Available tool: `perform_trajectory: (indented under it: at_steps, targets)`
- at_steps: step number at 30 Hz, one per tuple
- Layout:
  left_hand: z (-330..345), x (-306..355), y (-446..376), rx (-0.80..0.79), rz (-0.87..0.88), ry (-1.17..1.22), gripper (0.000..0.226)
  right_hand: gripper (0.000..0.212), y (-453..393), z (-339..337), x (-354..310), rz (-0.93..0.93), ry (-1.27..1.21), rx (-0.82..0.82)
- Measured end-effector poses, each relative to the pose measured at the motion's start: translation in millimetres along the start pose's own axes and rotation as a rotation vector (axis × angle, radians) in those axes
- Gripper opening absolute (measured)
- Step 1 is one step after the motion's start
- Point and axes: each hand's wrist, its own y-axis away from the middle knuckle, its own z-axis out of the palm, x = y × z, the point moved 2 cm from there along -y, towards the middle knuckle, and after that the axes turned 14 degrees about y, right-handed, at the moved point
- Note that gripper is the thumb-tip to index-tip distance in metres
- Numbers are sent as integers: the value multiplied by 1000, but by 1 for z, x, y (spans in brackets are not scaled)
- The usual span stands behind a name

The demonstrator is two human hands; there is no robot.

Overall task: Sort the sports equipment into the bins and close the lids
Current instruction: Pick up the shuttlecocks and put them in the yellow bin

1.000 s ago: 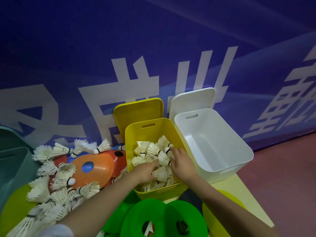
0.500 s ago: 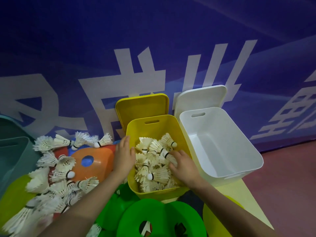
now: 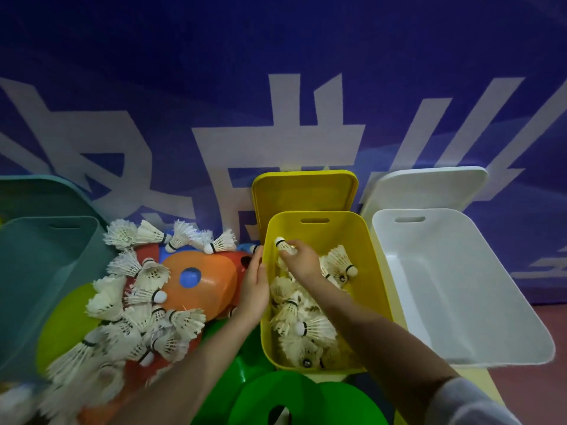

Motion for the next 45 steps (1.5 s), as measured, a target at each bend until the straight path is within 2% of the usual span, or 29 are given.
perform_trajectory:
  at_steps: [4, 7, 9, 15, 20, 24, 28, 32, 38, 41, 45]
  targets:
    - [4, 1, 1, -14, -6, 0, 44, 44, -15, 46, 11, 152, 103, -93]
    - [5, 0, -1, -9, -14, -15, 44, 62, -19, 61, 16, 42, 249, -140]
    - [4, -1, -2, -4, -13, -19, 43, 63, -18, 57, 16, -6, 275, -170]
    - [1, -3, -1, -22, 10, -31, 45, 47, 18, 3, 19, -68, 182, 13]
    - [-6, 9, 6, -54, -33, -71, 48, 37, 64, -24, 25, -83, 91, 85]
    - [-47, 20, 15, -70, -60, -35, 35, 27, 102, -41, 2, -146, -67, 142]
    - [-121, 26, 36, -88, 20, -204, 22, 20, 138, -27, -37, -260, -172, 108]
    - [-197, 31, 48, -22, 137, -396, 24, 20, 152, 12, -79, -414, -130, 40]
    - [-282, 34, 56, 84, 175, -594, 29, 33, 147, 83, -119, -497, 137, 3]
    - [-304, 41, 44, 29, 196, -683, 33, 46, 140, 117, -129, -514, 330, -66]
    - [-302, 66, 9, -111, 228, -881, 48, 55, 132, 150, -133, -479, 613, -154]
